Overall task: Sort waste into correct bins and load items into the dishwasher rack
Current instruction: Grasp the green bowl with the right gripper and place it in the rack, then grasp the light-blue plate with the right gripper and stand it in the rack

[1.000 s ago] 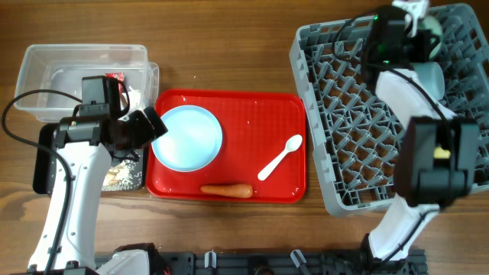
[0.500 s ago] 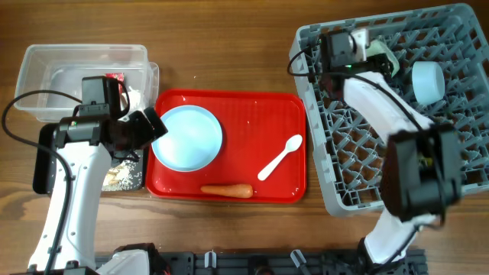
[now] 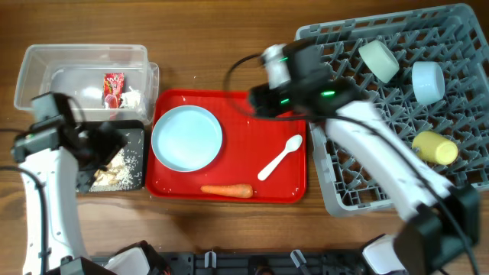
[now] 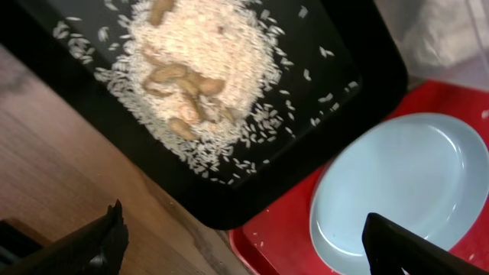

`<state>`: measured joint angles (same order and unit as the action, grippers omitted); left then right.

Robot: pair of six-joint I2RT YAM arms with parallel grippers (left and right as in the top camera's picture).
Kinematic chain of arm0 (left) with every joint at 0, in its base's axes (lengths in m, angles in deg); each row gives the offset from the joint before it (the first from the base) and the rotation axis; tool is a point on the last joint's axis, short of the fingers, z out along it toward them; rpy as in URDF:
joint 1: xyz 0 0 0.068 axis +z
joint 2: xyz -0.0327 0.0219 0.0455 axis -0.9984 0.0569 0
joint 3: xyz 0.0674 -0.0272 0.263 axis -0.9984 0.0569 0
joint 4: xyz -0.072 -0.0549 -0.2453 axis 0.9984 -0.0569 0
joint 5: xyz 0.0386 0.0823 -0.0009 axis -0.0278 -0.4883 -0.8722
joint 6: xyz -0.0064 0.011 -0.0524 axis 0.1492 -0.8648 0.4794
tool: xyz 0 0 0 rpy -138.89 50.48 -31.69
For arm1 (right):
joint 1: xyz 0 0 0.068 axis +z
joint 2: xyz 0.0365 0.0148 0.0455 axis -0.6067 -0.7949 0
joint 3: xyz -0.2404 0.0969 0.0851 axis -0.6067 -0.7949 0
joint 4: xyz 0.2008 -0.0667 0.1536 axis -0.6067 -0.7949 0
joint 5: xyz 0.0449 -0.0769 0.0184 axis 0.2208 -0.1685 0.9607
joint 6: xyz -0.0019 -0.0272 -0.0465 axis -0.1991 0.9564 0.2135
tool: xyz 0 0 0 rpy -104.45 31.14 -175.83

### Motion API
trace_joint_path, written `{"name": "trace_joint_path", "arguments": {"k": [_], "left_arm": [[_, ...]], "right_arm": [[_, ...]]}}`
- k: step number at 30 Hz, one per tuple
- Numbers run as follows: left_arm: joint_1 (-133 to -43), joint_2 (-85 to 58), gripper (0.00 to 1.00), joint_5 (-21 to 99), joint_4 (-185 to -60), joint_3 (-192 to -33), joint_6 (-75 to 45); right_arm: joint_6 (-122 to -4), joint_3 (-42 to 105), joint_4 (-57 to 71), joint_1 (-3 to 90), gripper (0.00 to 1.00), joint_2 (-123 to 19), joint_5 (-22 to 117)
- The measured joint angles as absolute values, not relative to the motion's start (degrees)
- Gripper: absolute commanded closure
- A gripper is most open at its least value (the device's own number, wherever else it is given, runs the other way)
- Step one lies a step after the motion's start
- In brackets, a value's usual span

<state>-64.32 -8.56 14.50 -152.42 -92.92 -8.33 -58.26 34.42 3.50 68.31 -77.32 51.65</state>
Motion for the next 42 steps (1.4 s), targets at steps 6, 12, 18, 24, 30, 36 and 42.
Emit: {"name": "trace_joint_path", "arguments": {"k": [6,12,18,24,30,36,42], "left_arm": [[-59.9,-8.6,0.0,16.0,-153.3,-92.9,-7.9],[-59.9,-8.6,0.0,16.0,-153.4,-92.9,-7.9],[-59.9,-8.6,0.0,16.0,-153.3,-92.9,-7.9],[-59.9,-8.6,0.0,16.1,-153.1,-92.9,-7.9],[-59.9,-8.6,0.0,16.4,-152.7,-92.9,-7.9],[-59.9,-8.6,0.0,16.9,-152.5,-92.9,-7.9],[-59.9,-8.6,0.0,16.9,-152.5,-92.9,-7.9]], "right_arm": [[-69.2,34.4,12.3,79.6,0.4,-93.6,51.7],[-79.0,34.4,13.9,82.3,0.96,-98.8,45.1],[-80.1,34.4,13.1,81.5,0.96,-98.4,42.2],[-65.0,33.8,8.5,68.9,0.96,-75.2,19.5],[-45.5,34.0,15.6,57.8,0.96,-64.6,-9.3],[-42.3,33.9,15.0,50.8,0.96,-71.5,-20.3],[-49.5,33.8,6.7,52.0,0.96,-79.4,-15.9]]}}
